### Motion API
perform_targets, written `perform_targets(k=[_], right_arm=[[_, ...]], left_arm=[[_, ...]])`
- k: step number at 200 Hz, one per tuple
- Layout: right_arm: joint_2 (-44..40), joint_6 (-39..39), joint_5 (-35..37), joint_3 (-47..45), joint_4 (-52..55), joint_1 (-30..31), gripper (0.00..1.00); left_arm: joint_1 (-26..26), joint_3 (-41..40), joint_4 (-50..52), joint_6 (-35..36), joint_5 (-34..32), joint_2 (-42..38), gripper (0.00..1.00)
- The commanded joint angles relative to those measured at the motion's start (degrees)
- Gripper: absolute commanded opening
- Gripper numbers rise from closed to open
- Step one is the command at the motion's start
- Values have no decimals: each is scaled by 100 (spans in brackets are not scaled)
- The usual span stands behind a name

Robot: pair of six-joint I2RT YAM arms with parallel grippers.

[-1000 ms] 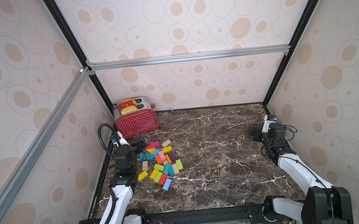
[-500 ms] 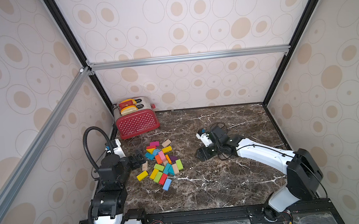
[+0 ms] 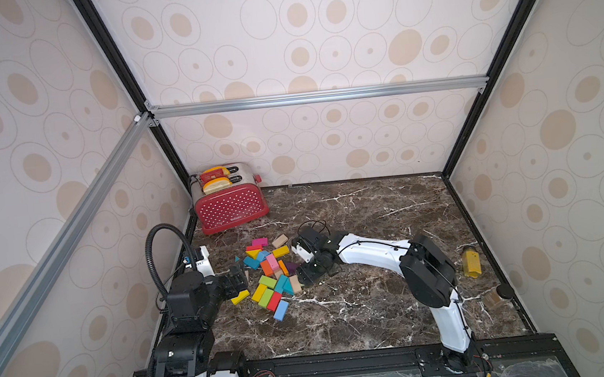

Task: Assemble a piece of candy with building blocks
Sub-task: Pick up the building block from the center of the board.

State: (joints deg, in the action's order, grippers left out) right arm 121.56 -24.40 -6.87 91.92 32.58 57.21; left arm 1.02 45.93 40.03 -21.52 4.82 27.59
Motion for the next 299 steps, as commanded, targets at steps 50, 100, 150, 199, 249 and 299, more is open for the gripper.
perform_targets(k=[50, 100, 150, 199, 249, 299], right_arm=[[599, 55, 366, 573, 436, 23, 75], [825, 94, 528, 762, 671, 35, 71], [824, 260, 913, 796, 850, 58, 64], [935, 763, 1082, 923, 926, 141, 56], [1012, 1214, 960, 1053, 1095, 164, 38], [726, 1722, 1103, 957, 1102, 160, 32]], left_arm=[[-57, -40, 75, 91, 59, 6, 96], [-75, -66, 40, 86, 89, -10, 96], [-84, -93, 14, 71, 106, -35, 96], [-92, -110, -4, 77, 106, -70, 96], [-88, -120, -12, 78, 94, -96, 95], [-88, -137, -31, 69, 89, -167, 95]])
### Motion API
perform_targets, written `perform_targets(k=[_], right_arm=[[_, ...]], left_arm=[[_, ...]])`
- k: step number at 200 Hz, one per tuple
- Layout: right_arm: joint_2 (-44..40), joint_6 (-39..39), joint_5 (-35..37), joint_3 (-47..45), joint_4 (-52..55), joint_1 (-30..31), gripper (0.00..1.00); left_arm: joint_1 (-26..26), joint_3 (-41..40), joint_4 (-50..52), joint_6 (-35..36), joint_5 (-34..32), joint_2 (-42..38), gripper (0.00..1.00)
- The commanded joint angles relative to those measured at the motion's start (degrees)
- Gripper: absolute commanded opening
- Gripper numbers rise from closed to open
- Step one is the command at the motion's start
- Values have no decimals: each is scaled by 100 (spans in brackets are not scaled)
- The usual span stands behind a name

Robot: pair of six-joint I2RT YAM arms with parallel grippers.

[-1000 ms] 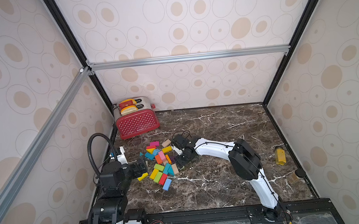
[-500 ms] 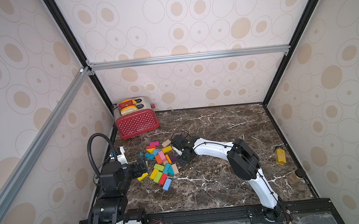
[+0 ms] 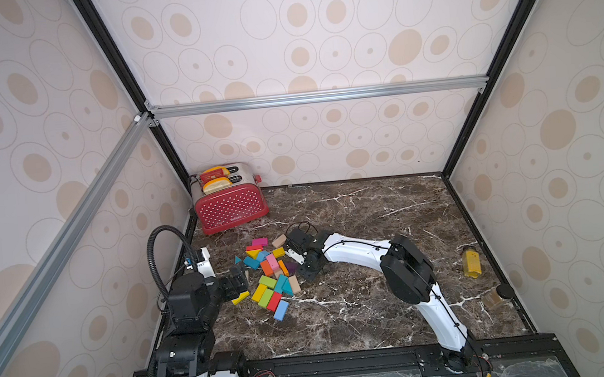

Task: Assemble a piece of candy with building blocks
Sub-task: Pick up the building block from the center of the board, then place the building block at the center of the board.

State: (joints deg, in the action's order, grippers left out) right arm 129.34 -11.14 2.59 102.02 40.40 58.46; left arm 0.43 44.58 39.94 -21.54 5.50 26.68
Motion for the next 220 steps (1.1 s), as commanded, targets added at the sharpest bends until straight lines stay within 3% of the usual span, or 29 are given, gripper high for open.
perform_targets(k=[1, 74, 129, 145, 168, 186, 220], right_arm=[[-64, 408, 160, -60, 310, 35, 32], [-1285, 1193, 185, -956, -119, -298, 31], [-2658, 2720, -316, -2148, -411, -1582, 34], [-2898, 3236, -758, -2334, -330, -2106, 35], [-3055, 4058, -886, -2544, -517, -2647, 40], [-3029, 4430, -1579, -2478, -354, -3168, 40], [-3165, 5639, -1644, -2924, -731, -3424, 42]], left_arm=[[-31, -2, -22, 71, 22, -75, 95], [-34, -17, -38, 60, 43, -120, 94], [-28, -28, -66, 45, 135, -88, 93], [-21, -19, -66, 41, 162, -65, 93], [0, -19, -60, 36, 177, -32, 92], [36, -10, -57, 36, 179, -69, 92], [154, -13, -44, 51, 141, -110, 92]])
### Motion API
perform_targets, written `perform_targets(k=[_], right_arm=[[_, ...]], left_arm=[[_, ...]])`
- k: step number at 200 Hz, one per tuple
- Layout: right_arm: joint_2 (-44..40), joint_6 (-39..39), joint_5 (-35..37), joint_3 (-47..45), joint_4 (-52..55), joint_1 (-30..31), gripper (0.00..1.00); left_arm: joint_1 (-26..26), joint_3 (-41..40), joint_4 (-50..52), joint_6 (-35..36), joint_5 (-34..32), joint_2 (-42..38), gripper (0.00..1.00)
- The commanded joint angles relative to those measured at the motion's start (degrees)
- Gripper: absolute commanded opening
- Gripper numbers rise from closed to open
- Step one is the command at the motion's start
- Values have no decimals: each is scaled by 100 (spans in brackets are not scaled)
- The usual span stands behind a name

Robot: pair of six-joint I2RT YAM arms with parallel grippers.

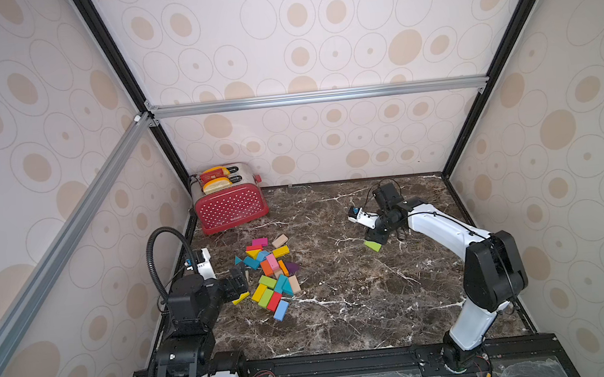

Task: Assemble a piece of candy with building blocks
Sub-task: Place the building block at the center of the board.

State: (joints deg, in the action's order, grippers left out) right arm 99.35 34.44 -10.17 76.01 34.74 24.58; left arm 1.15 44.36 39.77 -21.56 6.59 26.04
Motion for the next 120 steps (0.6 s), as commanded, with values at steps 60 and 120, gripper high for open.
perform_targets(k=[60, 120], right_arm=[[272, 896, -311, 52, -50, -209, 54], [790, 2180, -197, 431, 757, -556, 59]], left_arm=[[191, 5, -22, 56, -1, -88, 92], [332, 15, -7, 73, -9, 14, 92]])
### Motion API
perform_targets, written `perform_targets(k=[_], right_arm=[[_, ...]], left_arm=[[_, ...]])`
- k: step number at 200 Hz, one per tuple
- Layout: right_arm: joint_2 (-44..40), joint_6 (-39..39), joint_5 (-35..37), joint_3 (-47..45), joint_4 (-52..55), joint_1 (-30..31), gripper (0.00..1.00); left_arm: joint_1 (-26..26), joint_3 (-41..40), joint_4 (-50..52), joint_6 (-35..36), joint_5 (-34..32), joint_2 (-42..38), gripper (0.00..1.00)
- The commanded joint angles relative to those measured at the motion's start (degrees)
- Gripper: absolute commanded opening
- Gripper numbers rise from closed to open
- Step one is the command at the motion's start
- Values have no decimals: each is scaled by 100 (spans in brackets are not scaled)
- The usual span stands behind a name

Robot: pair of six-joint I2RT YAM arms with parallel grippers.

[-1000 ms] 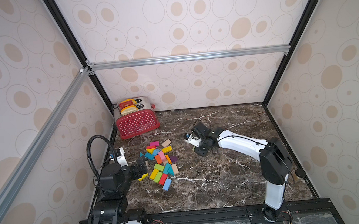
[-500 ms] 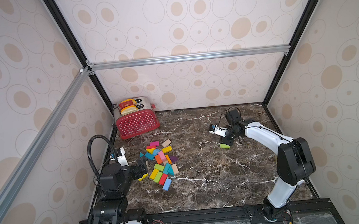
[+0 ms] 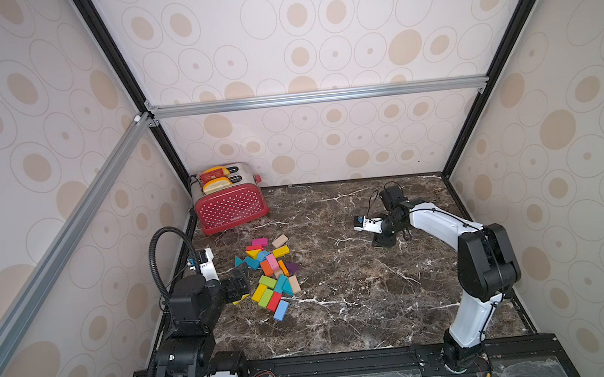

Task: Assemble a piece of candy with building blocks
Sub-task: Place the building block at the center of the board, then adjust the building block at the center of the board.

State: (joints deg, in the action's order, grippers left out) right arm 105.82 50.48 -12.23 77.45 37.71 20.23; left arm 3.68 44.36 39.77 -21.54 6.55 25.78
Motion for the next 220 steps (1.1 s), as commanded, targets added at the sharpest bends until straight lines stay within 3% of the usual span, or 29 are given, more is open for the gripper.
perform_targets(k=[1, 77, 148, 183, 220], right_arm=[[146, 603, 22, 288, 467, -123, 60], [915, 995, 360, 879, 627, -160, 63], [1206, 1155, 422, 867, 788, -185, 63], [1394, 1131, 571, 945, 792, -202, 57], [1473, 1064, 586, 927, 700, -195, 42]], left_arm=[[84, 18, -6, 71, -4, 40, 92], [106, 7, -44, 52, 75, 145, 92], [106, 3, -42, 44, 49, 156, 92], [106, 3, -39, 53, 43, 133, 91], [107, -6, -48, 53, 20, 111, 91]])
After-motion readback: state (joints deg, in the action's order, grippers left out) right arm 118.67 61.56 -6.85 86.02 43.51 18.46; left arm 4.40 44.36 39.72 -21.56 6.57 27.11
